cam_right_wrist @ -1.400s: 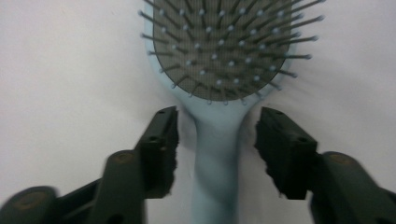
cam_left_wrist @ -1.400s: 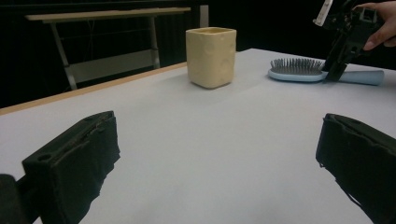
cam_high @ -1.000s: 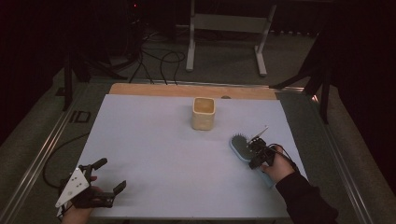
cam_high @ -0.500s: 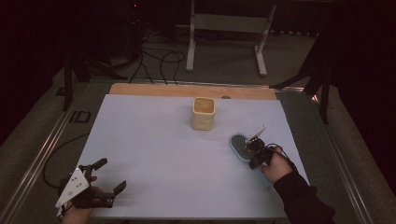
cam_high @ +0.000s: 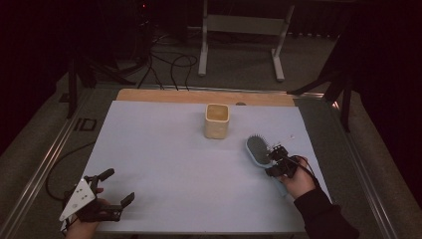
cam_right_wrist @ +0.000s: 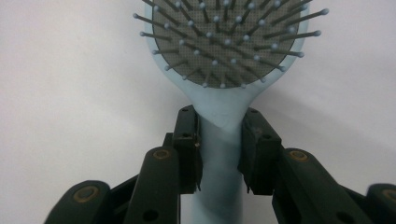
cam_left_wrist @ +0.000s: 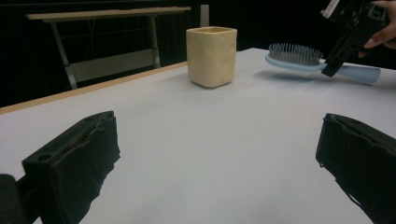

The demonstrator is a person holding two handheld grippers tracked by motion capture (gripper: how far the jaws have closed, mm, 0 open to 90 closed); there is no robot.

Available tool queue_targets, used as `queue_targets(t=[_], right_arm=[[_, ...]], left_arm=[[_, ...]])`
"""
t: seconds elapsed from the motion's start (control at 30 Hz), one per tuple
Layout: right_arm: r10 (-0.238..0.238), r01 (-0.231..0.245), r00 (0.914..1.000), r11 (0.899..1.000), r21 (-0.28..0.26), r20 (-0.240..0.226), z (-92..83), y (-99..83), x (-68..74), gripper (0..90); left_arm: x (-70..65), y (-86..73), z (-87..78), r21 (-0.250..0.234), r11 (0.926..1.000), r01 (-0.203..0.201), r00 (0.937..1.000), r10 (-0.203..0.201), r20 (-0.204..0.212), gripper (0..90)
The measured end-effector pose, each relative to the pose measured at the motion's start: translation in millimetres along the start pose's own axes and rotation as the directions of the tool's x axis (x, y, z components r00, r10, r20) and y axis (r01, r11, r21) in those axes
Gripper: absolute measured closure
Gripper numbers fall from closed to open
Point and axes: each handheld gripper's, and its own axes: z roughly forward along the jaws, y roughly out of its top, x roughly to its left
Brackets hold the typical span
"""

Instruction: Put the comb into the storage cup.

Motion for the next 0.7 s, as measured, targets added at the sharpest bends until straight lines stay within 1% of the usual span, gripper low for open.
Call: queue_targets(t=[0.07, 0.17, 0.2, 0.27, 0.33, 0.4, 0.43, 0.47, 0.53, 0.63, 0.7], right_arm=[[-0.007, 0.007, 1.0, 0.999, -0.034, 0.006, -4.3, 0.4, 0.3, 70.8], [-0.003, 0.003, 1.0, 0.998, -0.067, 0.0, -8.6, 1.3, 1.6, 70.8], [-0.006, 0.006, 1.0, 0.997, -0.077, 0.005, -9.6, 1.6, 2.3, 70.8], [-0.012, 0.012, 0.9999, 0.995, -0.102, 0.002, -11.8, 2.4, 4.5, 70.8], [-0.016, 0.015, 0.9998, 0.993, -0.114, -0.012, -13.9, 4.0, 7.4, 70.8], [-0.026, 0.025, 0.9997, 0.99, -0.137, -0.006, -16.5, 5.6, 11.0, 70.8], [-0.028, 0.025, 0.9994, 0.99, -0.14, -0.019, -17.6, 6.8, 12.2, 70.8], [-0.026, 0.022, 0.9994, 0.987, -0.16, -0.021, -18.8, 7.5, 13.4, 70.8], [-0.031, 0.028, 0.9993, 0.986, -0.165, -0.019, -20.0, 8.6, 14.9, 70.7], [-0.042, 0.034, 0.9985, 0.98, -0.194, -0.035, -23.8, 12.5, 18.8, 70.8], [-0.037, 0.028, 0.9986, 0.975, -0.221, -0.037, -26.1, 14.6, 20.0, 70.7]], left_arm=[[0.1, 0.0, 0.0, -0.001, 1.0, 0.001, 1.0, -0.001, 0.0, 0.0], [0.2, 0.0, 0.1, -0.001, 1.0, 0.001, 1.0, -0.001, 0.0, 0.0], [0.2, 0.0, 0.1, -0.002, 1.0, 0.001, 1.0, -0.001, 0.0, 0.0], [0.1, 0.1, -0.1, -0.003, 1.0, 0.002, 1.0, -0.002, -0.001, 0.0], [0.4, 0.1, -0.1, -0.003, 1.0, 0.004, 1.0, -0.004, -0.001, 0.0], [0.2, 0.1, -0.2, -0.003, 1.0, 0.003, 1.0, -0.003, -0.001, 0.0], [0.1, 0.2, -0.2, -0.003, 1.0, 0.003, 1.0, -0.003, -0.001, 0.0], [0.1, 0.3, -0.2, -0.004, 1.0, 0.002, 1.0, -0.002, -0.001, 0.0], [0.1, 0.3, -0.3, -0.005, 1.0, 0.003, 1.0, -0.003, -0.001, 0.0], [0.3, 0.2, -0.4, -0.003, 1.0, 0.003, 1.0, -0.003, -0.001, 0.0], [0.3, 0.1, -0.2, -0.004, 1.0, 0.003, 1.0, -0.003, -0.001, 0.0]])
